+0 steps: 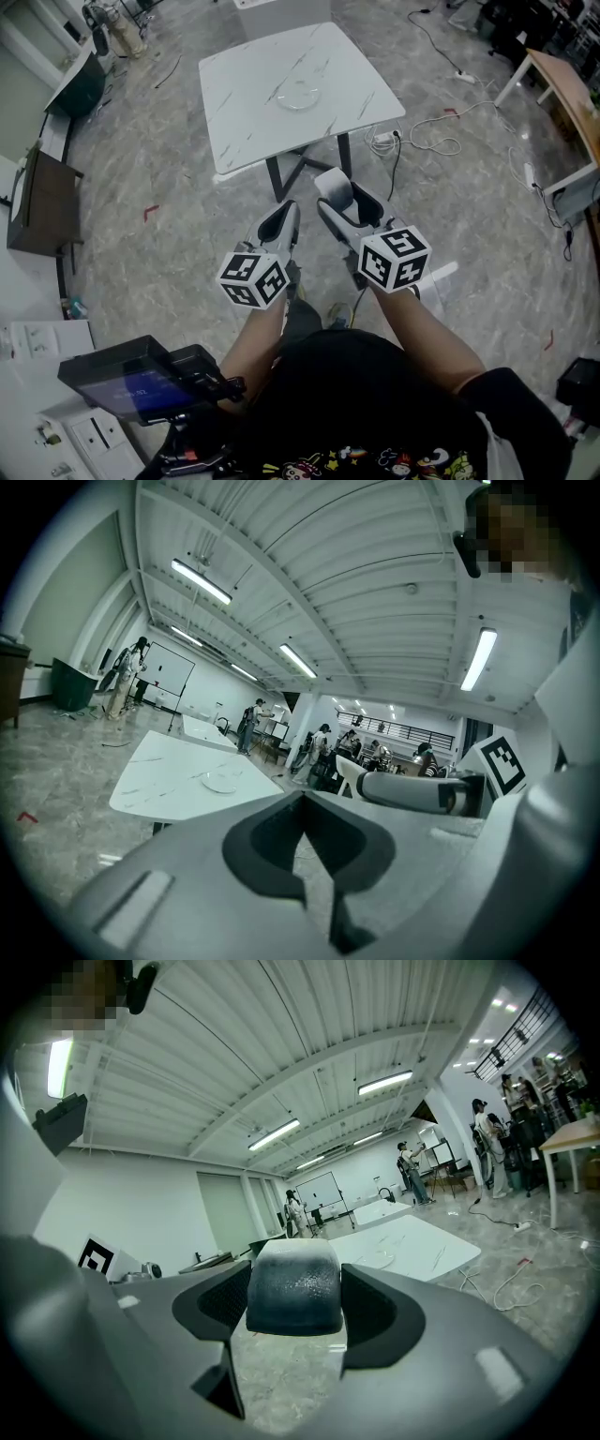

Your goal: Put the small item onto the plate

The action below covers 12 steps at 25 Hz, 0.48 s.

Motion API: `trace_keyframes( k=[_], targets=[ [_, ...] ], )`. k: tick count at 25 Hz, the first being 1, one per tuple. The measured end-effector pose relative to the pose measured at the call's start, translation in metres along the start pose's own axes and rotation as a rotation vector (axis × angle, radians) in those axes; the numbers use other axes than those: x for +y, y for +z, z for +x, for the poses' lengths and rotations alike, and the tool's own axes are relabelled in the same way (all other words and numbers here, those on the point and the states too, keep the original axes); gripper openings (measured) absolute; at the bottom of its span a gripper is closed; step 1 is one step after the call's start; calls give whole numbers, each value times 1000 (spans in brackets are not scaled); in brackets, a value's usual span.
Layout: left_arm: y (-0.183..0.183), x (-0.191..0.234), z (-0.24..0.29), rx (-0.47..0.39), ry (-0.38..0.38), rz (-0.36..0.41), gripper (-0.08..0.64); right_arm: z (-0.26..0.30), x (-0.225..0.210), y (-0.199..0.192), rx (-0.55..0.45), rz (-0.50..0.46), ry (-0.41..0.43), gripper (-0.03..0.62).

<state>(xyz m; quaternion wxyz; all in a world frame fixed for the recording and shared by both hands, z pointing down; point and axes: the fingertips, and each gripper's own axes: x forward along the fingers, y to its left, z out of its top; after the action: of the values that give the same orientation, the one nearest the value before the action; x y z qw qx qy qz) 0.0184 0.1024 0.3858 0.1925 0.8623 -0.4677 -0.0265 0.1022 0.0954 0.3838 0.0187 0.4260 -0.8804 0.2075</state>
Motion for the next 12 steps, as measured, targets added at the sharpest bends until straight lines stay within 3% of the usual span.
trace_keyframes(
  k=[12],
  targets=[
    [32,68,28,17,-70,0,1,69,4,15,-14,2,-69,327]
  ],
)
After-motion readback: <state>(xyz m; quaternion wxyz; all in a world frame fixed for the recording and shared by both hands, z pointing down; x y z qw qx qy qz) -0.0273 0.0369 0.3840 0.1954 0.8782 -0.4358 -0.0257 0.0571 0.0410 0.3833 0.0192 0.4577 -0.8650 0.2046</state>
